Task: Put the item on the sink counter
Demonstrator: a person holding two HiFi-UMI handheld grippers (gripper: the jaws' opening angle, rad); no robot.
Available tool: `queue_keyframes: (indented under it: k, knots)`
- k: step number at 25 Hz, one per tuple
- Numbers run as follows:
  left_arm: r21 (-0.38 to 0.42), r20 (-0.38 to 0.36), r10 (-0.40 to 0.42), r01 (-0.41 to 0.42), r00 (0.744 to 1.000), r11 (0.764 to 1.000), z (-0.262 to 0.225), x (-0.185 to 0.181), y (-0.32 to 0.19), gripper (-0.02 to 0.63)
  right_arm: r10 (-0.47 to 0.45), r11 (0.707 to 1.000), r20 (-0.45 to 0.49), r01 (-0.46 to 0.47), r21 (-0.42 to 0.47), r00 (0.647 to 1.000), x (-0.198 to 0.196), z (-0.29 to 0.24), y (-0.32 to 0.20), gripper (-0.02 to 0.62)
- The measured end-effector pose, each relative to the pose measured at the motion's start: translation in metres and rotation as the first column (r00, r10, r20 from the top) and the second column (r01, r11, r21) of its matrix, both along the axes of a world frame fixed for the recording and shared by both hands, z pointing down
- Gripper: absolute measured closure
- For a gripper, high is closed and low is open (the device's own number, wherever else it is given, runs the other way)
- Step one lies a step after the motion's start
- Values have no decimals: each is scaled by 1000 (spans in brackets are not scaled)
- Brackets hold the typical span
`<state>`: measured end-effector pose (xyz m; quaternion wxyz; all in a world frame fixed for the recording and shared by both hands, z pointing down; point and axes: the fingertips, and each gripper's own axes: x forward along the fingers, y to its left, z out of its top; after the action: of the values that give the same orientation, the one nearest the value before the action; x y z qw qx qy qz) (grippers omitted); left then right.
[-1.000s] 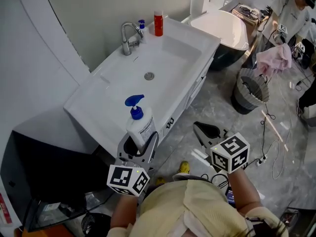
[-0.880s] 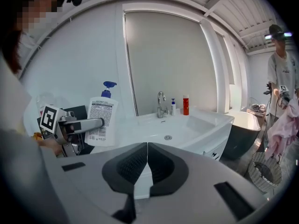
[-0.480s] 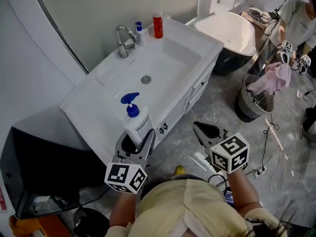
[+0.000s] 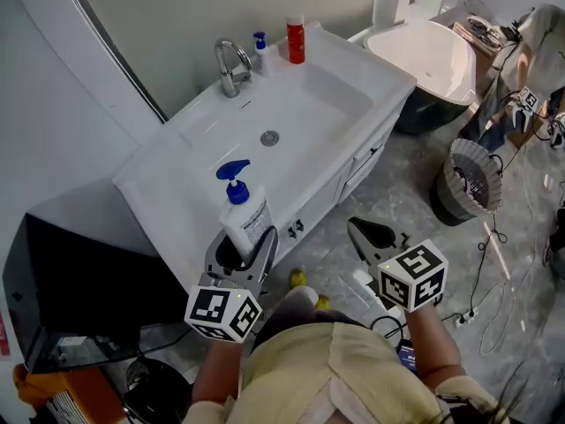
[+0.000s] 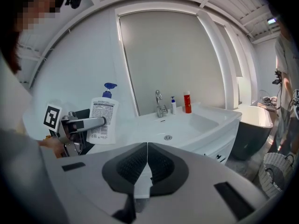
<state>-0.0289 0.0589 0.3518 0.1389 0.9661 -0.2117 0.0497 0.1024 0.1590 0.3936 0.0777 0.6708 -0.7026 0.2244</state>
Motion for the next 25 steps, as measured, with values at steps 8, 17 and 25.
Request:
queue_keyframes:
  k: [8,17,25]
  knots:
    - [-28,-8,11,-11,1000,1000,3,25,-32,316,-24,1000,-4,24,-17,1000,12,1,-27,569]
    - [-25,-30,-5,4,1000,1000,5,50,-84,316,-56,998,-18,55,-25,998,34,0,-83,569]
    - [-46,-29,-32,30,999,998,13,65,-125,316,-89,995,-19,88,-44,996,51,3,-131,569]
